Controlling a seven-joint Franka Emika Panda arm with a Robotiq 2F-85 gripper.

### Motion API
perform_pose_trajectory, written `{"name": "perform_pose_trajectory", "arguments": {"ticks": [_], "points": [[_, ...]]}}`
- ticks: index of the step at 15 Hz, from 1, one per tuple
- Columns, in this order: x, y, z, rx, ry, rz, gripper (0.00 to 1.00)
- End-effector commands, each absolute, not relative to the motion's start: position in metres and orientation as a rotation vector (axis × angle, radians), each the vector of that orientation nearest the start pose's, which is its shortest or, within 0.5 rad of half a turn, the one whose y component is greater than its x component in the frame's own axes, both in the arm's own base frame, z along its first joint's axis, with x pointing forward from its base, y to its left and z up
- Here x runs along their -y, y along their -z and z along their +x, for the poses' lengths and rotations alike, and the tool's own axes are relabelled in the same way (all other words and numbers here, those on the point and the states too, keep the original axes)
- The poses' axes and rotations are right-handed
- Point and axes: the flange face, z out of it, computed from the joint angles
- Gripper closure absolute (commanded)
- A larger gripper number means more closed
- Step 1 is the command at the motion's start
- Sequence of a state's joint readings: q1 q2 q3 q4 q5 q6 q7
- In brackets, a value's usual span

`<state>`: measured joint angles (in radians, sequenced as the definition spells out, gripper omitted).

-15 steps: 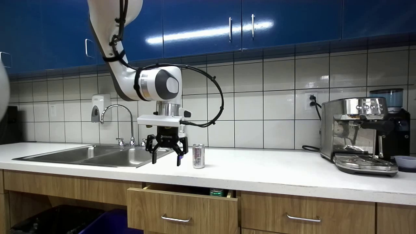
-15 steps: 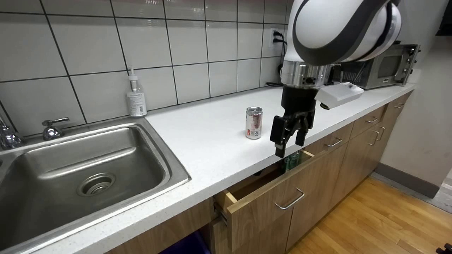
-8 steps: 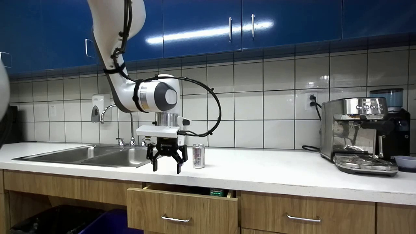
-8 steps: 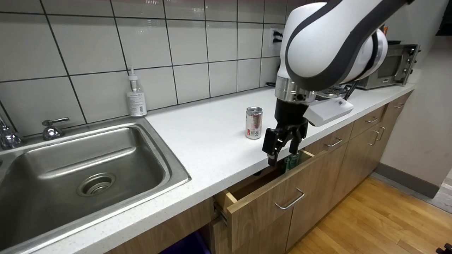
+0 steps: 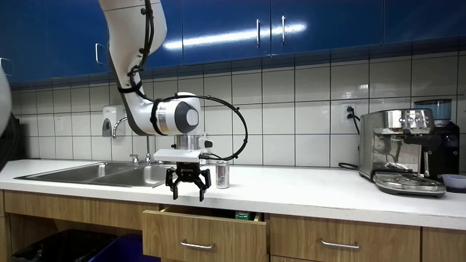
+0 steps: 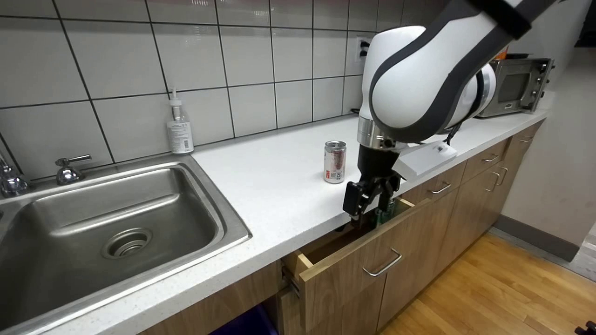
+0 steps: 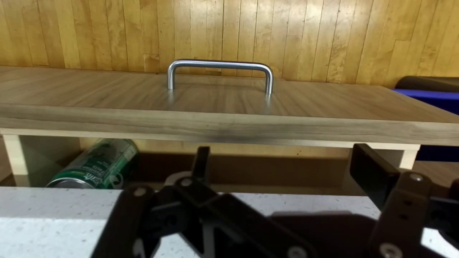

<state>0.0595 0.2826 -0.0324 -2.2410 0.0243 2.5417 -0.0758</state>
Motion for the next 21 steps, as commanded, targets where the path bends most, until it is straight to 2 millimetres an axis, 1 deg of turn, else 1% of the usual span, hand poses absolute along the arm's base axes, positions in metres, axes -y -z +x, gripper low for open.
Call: {"name": "perform_pose_trajectory", "arguments": {"ticks": [1, 9, 21], "points": [[-0.020, -0.236, 0.557, 0.109, 0.049, -3.155, 0.00], [-0.024, -0.218, 0.564, 0.106, 0.043, -3.154, 0.00], [-0.026, -0.202, 0.581, 0.134, 0.046, -3.164, 0.00]]}}
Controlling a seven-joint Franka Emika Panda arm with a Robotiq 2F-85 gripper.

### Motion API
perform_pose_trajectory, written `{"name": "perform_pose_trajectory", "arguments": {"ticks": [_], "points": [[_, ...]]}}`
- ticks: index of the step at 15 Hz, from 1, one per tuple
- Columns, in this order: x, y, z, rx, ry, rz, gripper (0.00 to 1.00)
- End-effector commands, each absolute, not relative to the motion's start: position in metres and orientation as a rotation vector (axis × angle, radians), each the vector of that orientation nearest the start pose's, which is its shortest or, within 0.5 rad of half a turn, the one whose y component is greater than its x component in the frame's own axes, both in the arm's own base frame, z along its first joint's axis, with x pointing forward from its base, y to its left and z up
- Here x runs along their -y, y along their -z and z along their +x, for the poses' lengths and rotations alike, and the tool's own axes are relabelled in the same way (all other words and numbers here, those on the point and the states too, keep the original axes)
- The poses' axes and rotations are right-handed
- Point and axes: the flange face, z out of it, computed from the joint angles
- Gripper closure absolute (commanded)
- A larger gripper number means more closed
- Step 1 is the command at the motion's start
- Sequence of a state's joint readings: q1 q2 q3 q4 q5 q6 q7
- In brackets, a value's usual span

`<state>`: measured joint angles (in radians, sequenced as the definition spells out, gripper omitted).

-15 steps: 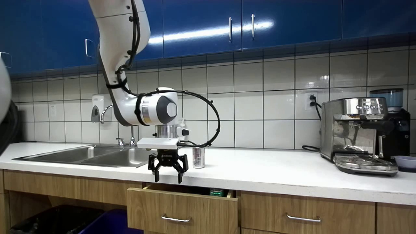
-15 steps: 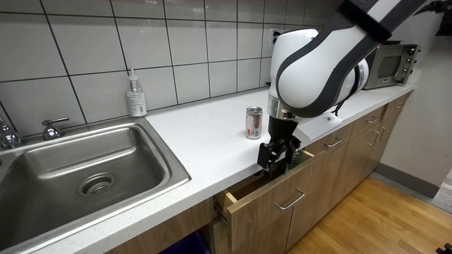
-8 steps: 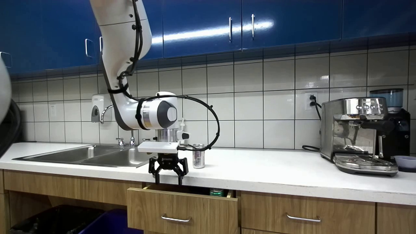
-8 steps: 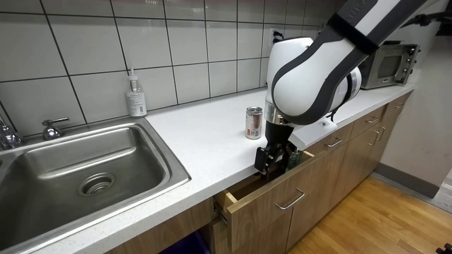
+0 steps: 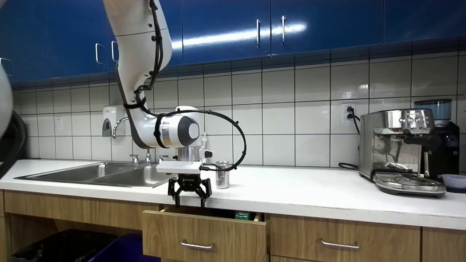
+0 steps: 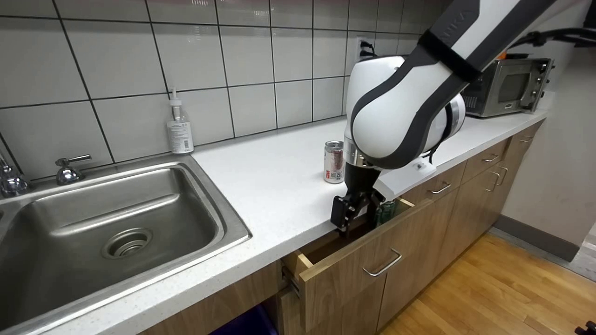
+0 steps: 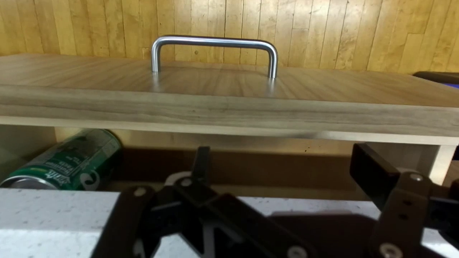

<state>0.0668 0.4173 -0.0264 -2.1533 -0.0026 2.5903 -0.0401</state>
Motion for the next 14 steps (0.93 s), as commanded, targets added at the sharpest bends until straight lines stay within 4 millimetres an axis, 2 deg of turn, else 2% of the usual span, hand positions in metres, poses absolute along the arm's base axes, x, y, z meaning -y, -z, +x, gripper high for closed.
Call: {"name": "perform_pose_trajectory", "arguments": {"ticks": [1, 14], "points": [[-0.026, -0.201, 0.582, 0.134, 0.047, -3.164, 0.00], [-0.036, -0.186, 0.578, 0.135, 0.100, -3.162, 0.00]]}}
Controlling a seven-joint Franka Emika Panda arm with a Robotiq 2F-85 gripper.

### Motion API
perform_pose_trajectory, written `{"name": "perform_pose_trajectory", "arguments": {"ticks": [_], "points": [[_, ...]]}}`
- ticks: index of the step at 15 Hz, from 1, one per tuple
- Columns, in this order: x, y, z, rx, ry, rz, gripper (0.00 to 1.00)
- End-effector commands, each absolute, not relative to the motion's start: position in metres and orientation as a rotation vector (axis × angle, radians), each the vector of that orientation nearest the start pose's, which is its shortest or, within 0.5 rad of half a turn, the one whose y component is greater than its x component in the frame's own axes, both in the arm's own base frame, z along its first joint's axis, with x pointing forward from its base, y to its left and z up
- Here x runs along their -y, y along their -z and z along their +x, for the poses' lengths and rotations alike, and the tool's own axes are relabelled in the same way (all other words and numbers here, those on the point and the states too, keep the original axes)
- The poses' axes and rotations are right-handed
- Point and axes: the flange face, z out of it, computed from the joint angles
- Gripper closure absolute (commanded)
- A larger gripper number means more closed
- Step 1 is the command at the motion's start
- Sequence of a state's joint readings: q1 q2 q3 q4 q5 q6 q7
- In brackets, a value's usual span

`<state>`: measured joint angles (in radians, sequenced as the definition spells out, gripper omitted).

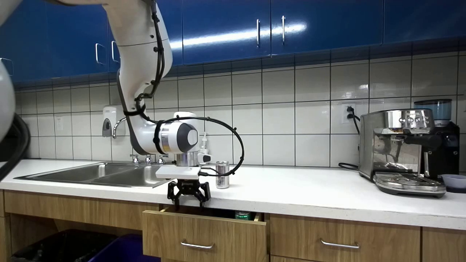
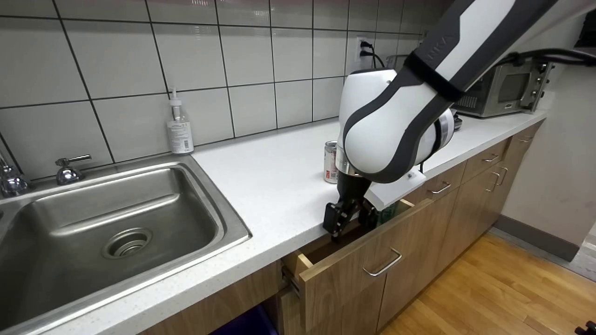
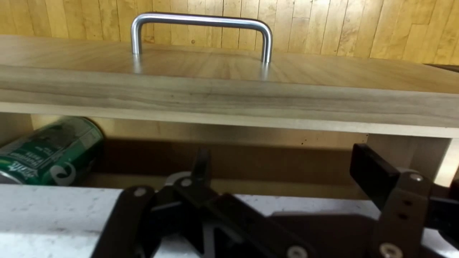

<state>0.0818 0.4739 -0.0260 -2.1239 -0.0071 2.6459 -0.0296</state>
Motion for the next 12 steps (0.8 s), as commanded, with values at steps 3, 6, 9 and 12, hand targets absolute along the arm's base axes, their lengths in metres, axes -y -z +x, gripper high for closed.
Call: {"name": "perform_pose_trajectory", "arguments": {"ticks": [3, 6, 9, 12], "points": [[-0.036, -0.183, 0.574, 0.138, 0.096, -3.164, 0.00], [-0.037, -0.181, 0.570, 0.137, 0.091, -3.165, 0.00], [-0.038, -0.179, 0.566, 0.135, 0.072, -3.166, 0.00], [-0.038, -0.179, 0.560, 0.102, 0.035, -3.151, 0.00]]}}
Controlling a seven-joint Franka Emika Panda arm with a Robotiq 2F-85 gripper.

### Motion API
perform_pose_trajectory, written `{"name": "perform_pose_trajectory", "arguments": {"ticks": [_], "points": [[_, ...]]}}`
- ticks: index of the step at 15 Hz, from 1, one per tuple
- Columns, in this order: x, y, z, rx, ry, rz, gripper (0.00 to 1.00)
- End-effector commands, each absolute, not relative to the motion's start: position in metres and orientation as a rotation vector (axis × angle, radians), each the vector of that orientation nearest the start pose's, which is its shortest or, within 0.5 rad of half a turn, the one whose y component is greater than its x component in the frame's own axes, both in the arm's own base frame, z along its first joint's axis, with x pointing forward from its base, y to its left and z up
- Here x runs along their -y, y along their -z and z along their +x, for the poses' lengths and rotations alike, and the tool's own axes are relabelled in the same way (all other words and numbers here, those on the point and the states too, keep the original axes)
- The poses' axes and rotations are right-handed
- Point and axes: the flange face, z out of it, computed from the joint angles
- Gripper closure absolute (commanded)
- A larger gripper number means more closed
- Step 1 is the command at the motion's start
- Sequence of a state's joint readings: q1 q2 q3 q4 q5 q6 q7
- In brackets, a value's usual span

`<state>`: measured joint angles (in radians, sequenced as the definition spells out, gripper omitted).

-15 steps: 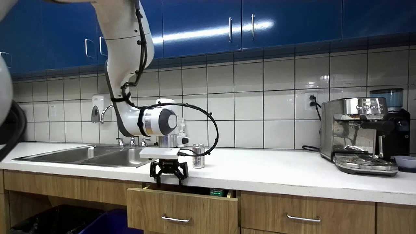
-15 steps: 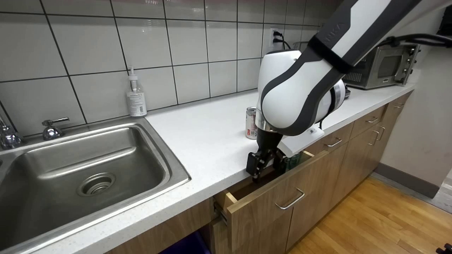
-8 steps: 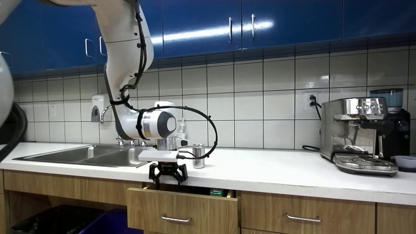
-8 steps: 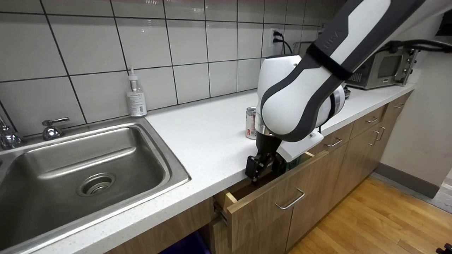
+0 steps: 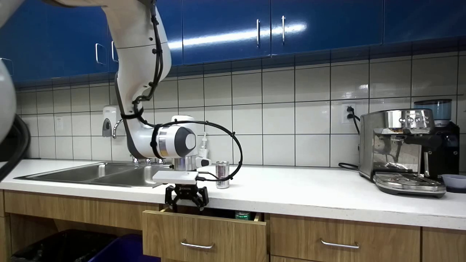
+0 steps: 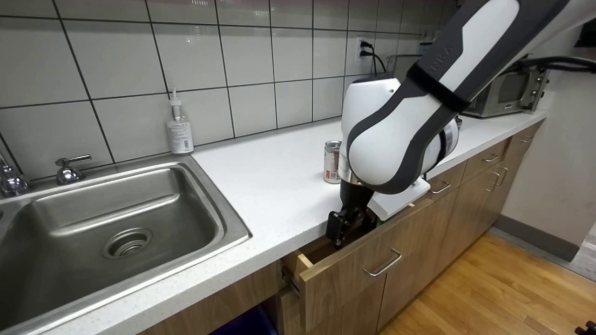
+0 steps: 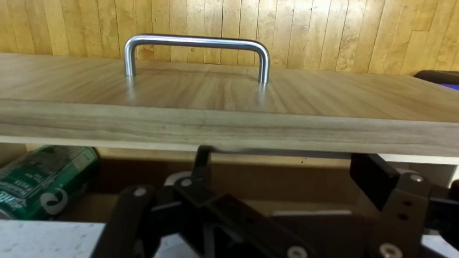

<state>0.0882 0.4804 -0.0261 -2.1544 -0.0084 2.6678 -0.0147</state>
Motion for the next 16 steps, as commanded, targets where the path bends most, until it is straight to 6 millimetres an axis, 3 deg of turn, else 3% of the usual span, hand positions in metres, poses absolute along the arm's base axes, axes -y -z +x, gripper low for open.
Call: {"name": "perform_pose_trajectory", "arguments": {"ticks": [1, 16], "points": [[-0.039, -0.180, 0.559, 0.095, 0.026, -3.148, 0.00], [-0.041, -0.181, 0.537, 0.020, -0.024, -3.137, 0.00]]}}
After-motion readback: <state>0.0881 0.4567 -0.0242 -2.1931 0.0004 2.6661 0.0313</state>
